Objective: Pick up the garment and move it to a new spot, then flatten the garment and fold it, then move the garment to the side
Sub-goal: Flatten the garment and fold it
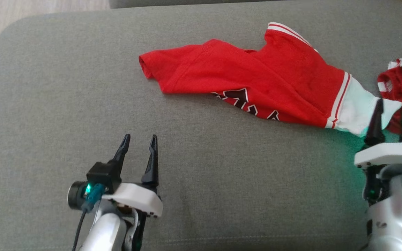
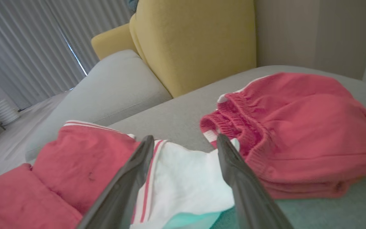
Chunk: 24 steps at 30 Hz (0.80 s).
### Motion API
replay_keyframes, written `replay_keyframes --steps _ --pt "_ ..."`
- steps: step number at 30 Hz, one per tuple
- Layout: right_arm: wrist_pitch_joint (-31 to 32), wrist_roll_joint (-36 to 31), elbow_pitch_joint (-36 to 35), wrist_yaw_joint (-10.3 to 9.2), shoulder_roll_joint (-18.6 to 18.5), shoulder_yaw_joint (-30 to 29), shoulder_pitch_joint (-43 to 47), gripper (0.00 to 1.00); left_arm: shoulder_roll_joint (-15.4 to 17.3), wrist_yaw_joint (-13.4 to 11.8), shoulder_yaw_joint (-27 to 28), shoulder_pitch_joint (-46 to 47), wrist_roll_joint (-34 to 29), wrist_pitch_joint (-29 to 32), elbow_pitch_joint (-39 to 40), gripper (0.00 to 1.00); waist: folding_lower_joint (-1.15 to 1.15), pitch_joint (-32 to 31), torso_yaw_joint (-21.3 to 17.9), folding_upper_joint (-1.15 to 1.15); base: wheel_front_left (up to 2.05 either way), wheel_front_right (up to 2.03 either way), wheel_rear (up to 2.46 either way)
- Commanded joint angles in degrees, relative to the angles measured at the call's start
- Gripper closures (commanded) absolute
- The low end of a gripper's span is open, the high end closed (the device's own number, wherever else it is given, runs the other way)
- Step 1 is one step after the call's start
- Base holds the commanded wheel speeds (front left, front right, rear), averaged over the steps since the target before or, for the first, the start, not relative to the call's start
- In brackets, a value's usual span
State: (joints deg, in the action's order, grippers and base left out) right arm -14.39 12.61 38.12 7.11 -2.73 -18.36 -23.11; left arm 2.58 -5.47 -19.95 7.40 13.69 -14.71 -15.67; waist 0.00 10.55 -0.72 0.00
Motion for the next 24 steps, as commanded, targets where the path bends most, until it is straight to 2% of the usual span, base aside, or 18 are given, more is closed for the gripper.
replay_keyframes --steps 1,9,19,23,24 --pt "-0.6 0.5 -2.8 0.37 -0.2 2.9 0.7 0.0 0.3 0.4 1.4 3.3 -0.7 -0.3 1.7 0.0 0.0 0.5 -0.4 0.0 0.0 0.0 0.0" --pt "-0.6 3.1 -8.4 0.37 -0.2 11.2 2.1 0.0 0.3 2.8 -0.2 17.3 -0.9 -0.3 -2.9 0.0 0.0 3.8 -3.1 0.0 0.0 0.0 0.0" --pt "-0.6 6.4 -11.3 0.37 -0.2 18.2 1.5 0.0 0.3 7.7 -0.7 34.8 0.0 -0.3 -21.9 0.0 0.0 7.8 -8.4 0.0 0.0 0.0 0.0" --pt "-0.6 7.2 -13.0 0.37 -0.2 20.4 1.0 0.0 0.4 8.7 -0.4 39.9 0.8 -0.2 -30.1 0.0 0.0 9.4 -10.5 0.0 0.0 0.0 0.0" --pt "-0.6 7.2 -13.0 0.37 -0.2 20.4 1.0 0.0 0.4 8.7 -0.4 39.9 0.8 -0.2 -30.1 0.0 0.0 9.4 -10.5 0.0 0.0 0.0 0.0"
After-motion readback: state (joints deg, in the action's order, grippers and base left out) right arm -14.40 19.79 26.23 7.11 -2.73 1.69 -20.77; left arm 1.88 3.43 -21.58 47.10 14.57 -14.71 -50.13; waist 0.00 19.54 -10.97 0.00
